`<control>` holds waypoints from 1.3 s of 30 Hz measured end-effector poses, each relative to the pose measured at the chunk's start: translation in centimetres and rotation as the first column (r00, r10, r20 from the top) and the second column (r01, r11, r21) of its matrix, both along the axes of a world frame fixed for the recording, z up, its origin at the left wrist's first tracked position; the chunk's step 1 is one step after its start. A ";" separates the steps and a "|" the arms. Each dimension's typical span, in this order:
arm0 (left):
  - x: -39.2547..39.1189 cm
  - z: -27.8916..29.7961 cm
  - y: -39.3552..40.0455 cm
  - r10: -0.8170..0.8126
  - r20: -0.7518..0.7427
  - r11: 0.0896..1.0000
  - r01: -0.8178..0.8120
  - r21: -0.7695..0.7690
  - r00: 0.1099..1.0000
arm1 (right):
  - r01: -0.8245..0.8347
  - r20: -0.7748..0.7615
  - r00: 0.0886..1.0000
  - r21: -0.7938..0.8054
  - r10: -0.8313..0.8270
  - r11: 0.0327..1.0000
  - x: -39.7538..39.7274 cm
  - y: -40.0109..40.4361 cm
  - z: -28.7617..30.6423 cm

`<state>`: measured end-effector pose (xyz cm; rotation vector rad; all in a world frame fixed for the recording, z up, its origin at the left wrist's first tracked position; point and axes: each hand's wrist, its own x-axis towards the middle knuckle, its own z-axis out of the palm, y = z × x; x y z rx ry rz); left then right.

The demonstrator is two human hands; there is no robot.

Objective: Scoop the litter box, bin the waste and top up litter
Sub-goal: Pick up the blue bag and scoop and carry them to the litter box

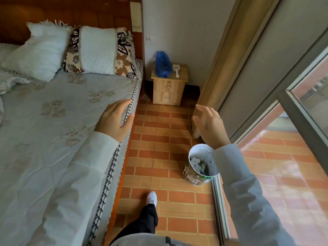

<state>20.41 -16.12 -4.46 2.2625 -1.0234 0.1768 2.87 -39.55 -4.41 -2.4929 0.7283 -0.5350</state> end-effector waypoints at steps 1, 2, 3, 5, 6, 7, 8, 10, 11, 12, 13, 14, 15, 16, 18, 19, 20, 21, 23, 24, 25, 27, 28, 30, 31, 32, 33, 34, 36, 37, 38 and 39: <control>1.8 0.3 -1.1 -0.004 0.003 1.000 0.004 -0.003 1.000 | 0.006 0.002 1.000 0.005 -0.006 1.000 1.9 -1.0 0.2; 3.5 0.5 -2.3 -0.007 0.004 1.000 0.007 -0.009 1.000 | 0.012 0.004 1.000 0.008 -0.012 1.000 3.8 -2.0 0.4; 5.1 0.7 -3.4 -0.009 0.007 1.000 0.009 -0.016 1.000 | 0.018 0.010 1.000 0.010 -0.018 1.000 5.5 -3.0 0.6; 8.1 0.9 -5.7 -0.019 0.012 1.000 0.019 -0.023 1.000 | 0.031 0.029 0.999 0.017 -0.031 0.999 8.6 -5.1 1.0; 9.6 0.8 -6.9 -0.027 0.013 0.999 0.027 -0.022 1.000 | 0.043 0.035 0.998 0.021 -0.044 0.999 10.0 -6.2 1.1; 11.0 0.7 -8.0 -0.033 0.010 0.999 0.033 -0.019 0.999 | 0.058 0.038 0.998 0.026 -0.058 0.998 11.3 -7.2 1.2; 12.4 0.6 -9.1 -0.033 0.001 0.999 0.033 -0.013 0.999 | 0.071 0.041 0.997 0.033 -0.072 0.997 12.5 -8.3 1.2; 15.1 0.5 -11.4 -0.029 -0.009 1.000 0.029 0.001 1.000 | 0.083 0.038 0.996 0.050 -0.085 0.995 14.8 -10.5 1.1; 16.4 0.4 -12.7 -0.032 -0.007 0.999 0.032 0.007 0.999 | 0.087 0.033 0.996 0.057 -0.089 0.995 15.9 -11.7 1.0; 17.7 0.3 -14.0 -0.036 -0.007 0.999 0.036 0.014 0.999 | 0.093 0.030 0.995 0.064 -0.095 0.994 17.0 -12.9 0.7; 19.0 0.1 -15.3 -0.041 -0.009 0.999 0.041 0.020 0.999 | 0.102 0.029 0.994 0.073 -0.104 0.992 18.1 -14.2 0.4; 20.3 -0.1 -16.7 -0.041 -0.011 0.999 0.042 0.022 0.999 | 0.107 0.029 0.994 0.079 -0.110 0.991 19.2 -15.6 0.1; 21.7 -0.2 -18.2 -0.039 -0.013 0.999 0.040 0.023 0.999 | 0.109 0.027 0.993 0.078 -0.111 0.991 20.3 -17.0 -0.2; 22.9 -0.4 -19.5 -0.040 -0.012 0.999 0.040 0.029 0.999 | 0.106 0.024 0.994 0.075 -0.108 0.991 21.4 -18.3 -0.6; 25.5 -0.8 -22.7 -0.045 -0.006 0.998 0.045 0.049 0.999 | 0.099 0.020 0.995 0.078 -0.100 0.992 23.8 -21.5 -1.3; 26.9 -1.0 -24.5 -0.041 -0.009 0.998 0.041 0.054 0.999 | 0.091 0.020 0.995 0.080 -0.093 0.993 25.2 -23.3 -1.6; 28.3 -1.2 -26.4 -0.031 -0.016 0.998 0.032 0.058 0.999 | 0.080 0.024 0.996 0.079 -0.082 0.994 26.6 -25.2 -1.9; 29.7 -1.2 -28.4 -0.018 -0.024 0.998 0.019 0.061 1.000 | 0.071 0.027 0.997 0.079 -0.073 0.994 28.0 -27.2 -2.2; 32.6 -1.1 -32.6 0.000 -0.037 0.998 0.003 0.067 0.999 | 0.068 0.030 0.997 0.103 -0.072 0.992 31.1 -31.2 -2.4; 34.0 -0.9 -34.8 0.006 -0.038 0.997 -0.004 0.072 0.999 | 0.068 0.031 0.997 0.113 -0.072 0.991 32.7 -33.2 -2.4; 35.5 -0.8 -36.8 0.012 -0.037 0.997 -0.009 0.077 0.999 | 0.063 0.033 0.997 0.115 -0.067 0.991 34.3 -35.3 -2.3; 38.4 -0.5 -40.8 0.014 -0.036 0.997 -0.011 0.080 0.999 | 0.052 0.038 0.998 0.105 -0.056 0.993 37.5 -39.3 -1.9; 39.9 -0.3 -42.7 0.015 -0.042 0.997 -0.012 0.073 0.999 | 0.046 0.038 0.998 0.103 -0.051 0.994 39.0 -41.2 -1.7; 42.6 -0.3 -46.0 0.027 -0.049 0.998 -0.024 0.064 0.998 | 0.032 0.033 0.999 0.112 -0.036 0.993 42.0 -44.8 -1.4; 43.8 -0.3 -47.5 0.037 -0.049 0.997 -0.034 0.063 0.998 | 0.022 0.032 0.999 0.111 -0.026 0.994 43.4 -46.4 -1.3; 45.0 -0.4 -49.0 0.046 -0.049 0.997 -0.043 0.063 0.998 | 0.011 0.032 0.999 0.108 -0.014 0.994 44.9 -48.0 -1.3; 46.1 -0.4 -50.4 0.053 -0.056 0.997 -0.049 0.064 0.997 | 0.000 0.031 1.000 0.104 -0.003 0.995 46.2 -49.4 -1.3; 47.1 -0.4 -51.9 0.058 -0.065 0.996 -0.053 0.067 0.996 | -0.011 0.029 1.000 0.102 0.008 0.995 47.5 -50.7 -1.3; 49.2 -0.8 -54.5 0.072 -0.093 0.994 -0.064 0.088 0.993 | -0.022 0.020 1.000 0.115 0.020 0.993 50.0 -53.3 -1.7; 50.2 -1.1 -55.7 0.082 -0.106 0.992 -0.071 0.102 0.991 | -0.023 0.020 1.000 0.124 0.021 0.992 51.2 -54.5 -2.0; 51.3 -1.6 -57.0 0.085 -0.113 0.991 -0.073 0.112 0.990 | -0.025 0.024 0.999 0.129 0.022 0.991 52.3 -55.8 -2.5; 52.4 -2.1 -58.2 0.085 -0.120 0.991 -0.071 0.113 0.989 | -0.027 0.028 0.999 0.132 0.023 0.991 53.5 -57.0 -3.0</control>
